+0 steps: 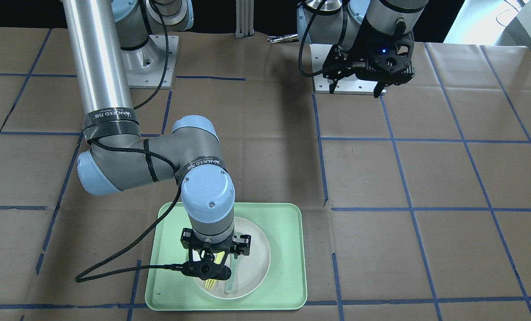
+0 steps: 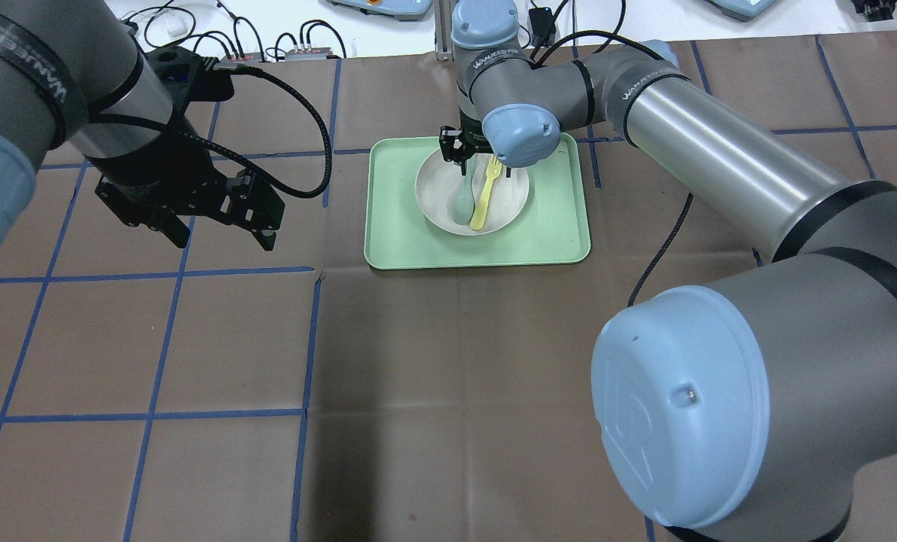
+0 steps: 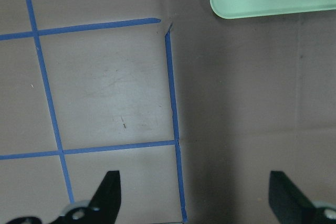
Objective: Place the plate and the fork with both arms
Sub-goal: 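Lower the right gripper onto the yellow fork on the plate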
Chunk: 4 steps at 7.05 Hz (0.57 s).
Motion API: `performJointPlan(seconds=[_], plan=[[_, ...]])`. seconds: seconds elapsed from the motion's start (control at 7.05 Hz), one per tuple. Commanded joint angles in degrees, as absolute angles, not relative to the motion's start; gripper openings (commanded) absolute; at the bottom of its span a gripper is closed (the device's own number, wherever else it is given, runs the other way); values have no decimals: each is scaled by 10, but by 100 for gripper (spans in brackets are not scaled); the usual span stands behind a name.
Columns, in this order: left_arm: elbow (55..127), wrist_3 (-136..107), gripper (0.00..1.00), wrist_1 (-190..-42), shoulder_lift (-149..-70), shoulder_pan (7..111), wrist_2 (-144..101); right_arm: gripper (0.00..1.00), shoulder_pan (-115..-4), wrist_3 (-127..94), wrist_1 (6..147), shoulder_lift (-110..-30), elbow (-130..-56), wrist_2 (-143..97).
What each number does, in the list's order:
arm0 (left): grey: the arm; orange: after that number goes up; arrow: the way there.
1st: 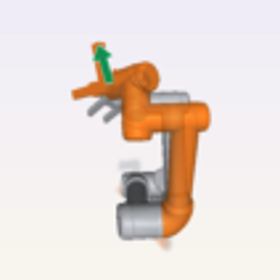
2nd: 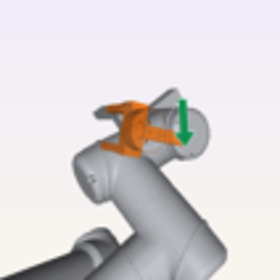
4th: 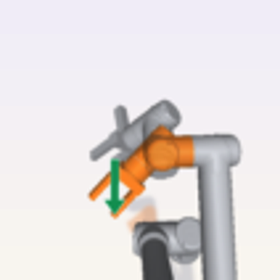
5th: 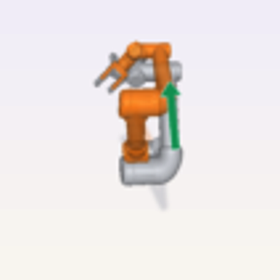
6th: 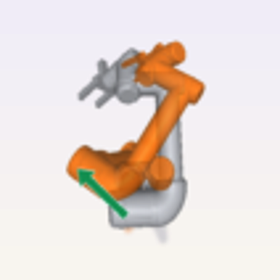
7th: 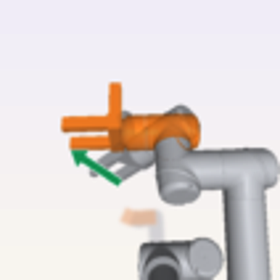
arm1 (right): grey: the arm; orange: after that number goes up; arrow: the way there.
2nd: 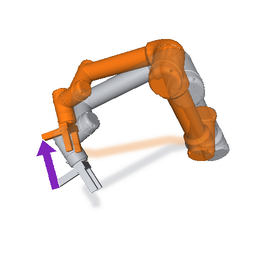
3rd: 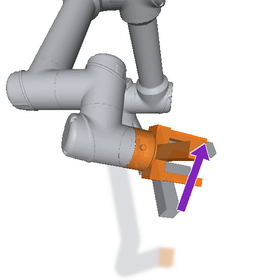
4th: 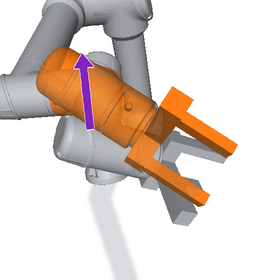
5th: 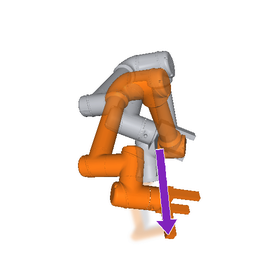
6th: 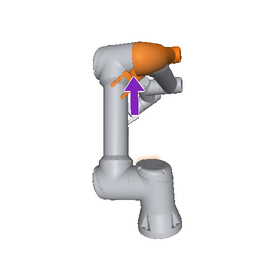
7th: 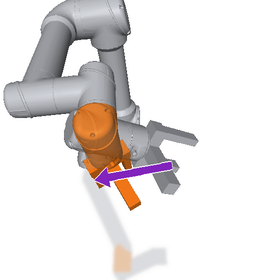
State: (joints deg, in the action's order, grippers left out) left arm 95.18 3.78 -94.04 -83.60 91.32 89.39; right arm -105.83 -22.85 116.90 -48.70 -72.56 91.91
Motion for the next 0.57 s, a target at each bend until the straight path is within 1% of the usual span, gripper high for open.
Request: performJointPlan(seconds=[0.0, 0.14, 0.43], plan=[[952, 38, 99, -940, -836, 913, 894, 55, -1058, -229, 1170, -482, -726, 918], [952, 38, 99, -940, -836, 913, 894, 49, -1058, -229, 1170, -481, -728, 918], [952, 38, 99, -940, -836, 913, 894, 49, -1058, -229, 1174, -464, -726, 918]])
